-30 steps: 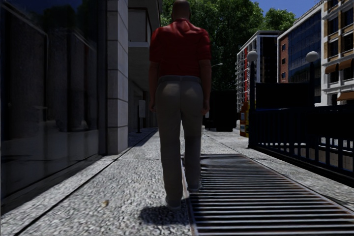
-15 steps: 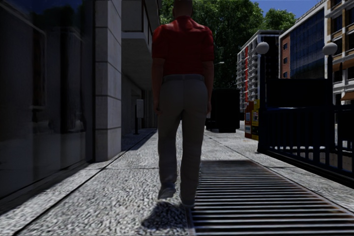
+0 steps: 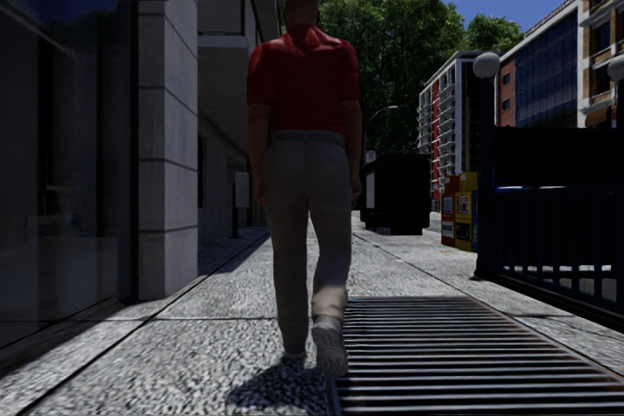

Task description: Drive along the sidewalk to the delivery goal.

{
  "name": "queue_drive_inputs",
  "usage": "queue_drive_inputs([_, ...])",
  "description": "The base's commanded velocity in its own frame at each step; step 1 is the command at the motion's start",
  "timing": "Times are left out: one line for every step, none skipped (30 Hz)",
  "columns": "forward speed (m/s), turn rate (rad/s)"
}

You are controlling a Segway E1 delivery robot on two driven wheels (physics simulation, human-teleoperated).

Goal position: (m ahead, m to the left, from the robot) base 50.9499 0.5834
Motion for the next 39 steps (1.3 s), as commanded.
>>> queue_drive_inputs([1.11, 0.0])
queue_drive_inputs([1.11, 0.0])
queue_drive_inputs([1.11, 0.0])
queue_drive_inputs([1.11, 0.0])
queue_drive_inputs([1.1, 0.0])
queue_drive_inputs([1.1, 0.0])
queue_drive_inputs([1.1, 0.0])
queue_drive_inputs([1.1, 0.0])
queue_drive_inputs([1.1, 0.0])
queue_drive_inputs([1.1, 0.0])
queue_drive_inputs([1.1, 0.0])
queue_drive_inputs([1.1, 0.0])
queue_drive_inputs([1.1, 0.0])
queue_drive_inputs([1.1, 0.0])
queue_drive_inputs([1.1, 0.0])
queue_drive_inputs([1.1, 0.0])
queue_drive_inputs([1.1, 0.0])
queue_drive_inputs([1.1, 0.0])
queue_drive_inputs([1.1, 0.0])
queue_drive_inputs([1.1, 0.0])
queue_drive_inputs([1.09, 0.0])
queue_drive_inputs([1.09, 0.0])
queue_drive_inputs([1.08, 0.0])
queue_drive_inputs([1.07, 0.0])
queue_drive_inputs([1.02, 0.0])
queue_drive_inputs([1.0, 0.0])
queue_drive_inputs([1.0, 0.0])
queue_drive_inputs([1.0, 0.0])
queue_drive_inputs([1.0, 0.0])
queue_drive_inputs([1.0, 0.0])
queue_drive_inputs([1.0, 0.0])
queue_drive_inputs([1.0, 0.0])
queue_drive_inputs([1.0, 0.0])
queue_drive_inputs([0.99, 0.0])
queue_drive_inputs([0.99, 0.0])
queue_drive_inputs([0.99, 0.0])
queue_drive_inputs([0.99, 0.0])
queue_drive_inputs([0.99, 0.0])
queue_drive_inputs([0.99, 0.0])
